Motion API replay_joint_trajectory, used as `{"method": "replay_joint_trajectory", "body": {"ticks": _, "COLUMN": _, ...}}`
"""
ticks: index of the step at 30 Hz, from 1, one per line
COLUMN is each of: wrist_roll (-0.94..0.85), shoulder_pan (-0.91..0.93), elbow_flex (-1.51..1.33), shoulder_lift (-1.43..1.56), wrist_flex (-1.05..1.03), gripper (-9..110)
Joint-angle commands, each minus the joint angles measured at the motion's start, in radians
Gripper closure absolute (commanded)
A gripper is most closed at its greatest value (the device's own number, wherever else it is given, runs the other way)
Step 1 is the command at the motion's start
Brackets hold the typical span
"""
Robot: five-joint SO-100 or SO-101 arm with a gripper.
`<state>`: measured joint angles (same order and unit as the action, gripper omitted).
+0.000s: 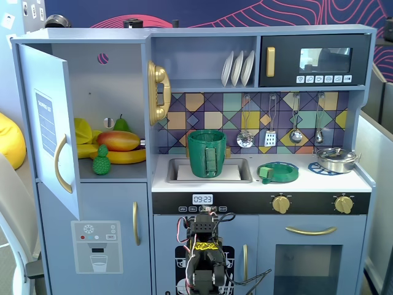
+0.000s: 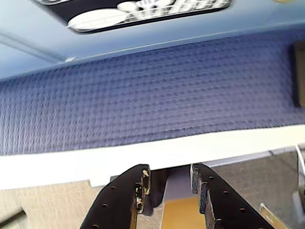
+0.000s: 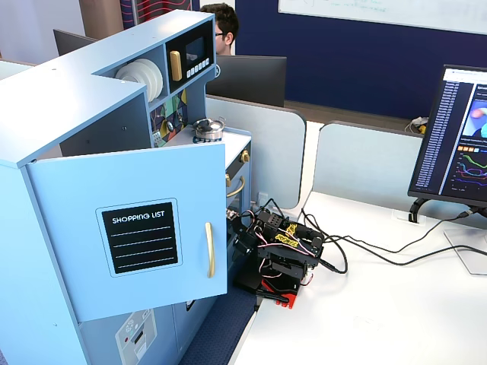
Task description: Pick up the green pineapple from the left cabinet and place it in the green recipient
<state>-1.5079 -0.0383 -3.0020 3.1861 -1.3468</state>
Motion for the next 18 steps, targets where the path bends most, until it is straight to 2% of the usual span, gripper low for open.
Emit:
{"method": "replay_joint_trajectory", "body": {"ticks": 1, "wrist_roll": 0.037, "shoulder_pan": -0.072, "elbow_flex": 0.005, "shoulder_lift": -0.008, "wrist_flex": -0.179, "gripper": 100}}
{"method": "replay_joint_trajectory", "body": {"ticks": 4, "wrist_roll": -0.029, "shoulder_pan": -0.074, "elbow_flex": 0.005, "shoulder_lift": -0.008, "wrist_flex": -0.186, "gripper": 101}}
{"method": "replay_joint_trajectory", "body": {"ticks": 6, "wrist_roll": -0.064, "shoulder_pan": -0.141, "elbow_flex": 0.006, "shoulder_lift": -0.009, "wrist_flex": -0.138, "gripper": 101}}
{"method": "replay_joint_trajectory", "body": {"ticks": 10, "wrist_roll": 0.032, "shoulder_pan": -0.327, "elbow_flex": 0.015, "shoulder_lift": -0.011, "wrist_flex": 0.179, "gripper": 101}}
{"method": "replay_joint_trajectory", "body": {"ticks": 14, "wrist_roll": -0.077, "shoulder_pan": -0.517, "elbow_flex": 0.060, "shoulder_lift": -0.015, "wrist_flex": 0.514, "gripper": 101}}
{"method": "replay_joint_trajectory", "body": {"ticks": 18, "wrist_roll": -0.098, "shoulder_pan": -0.690, "elbow_flex": 0.147, "shoulder_lift": -0.086, "wrist_flex": 0.824, "gripper": 101}}
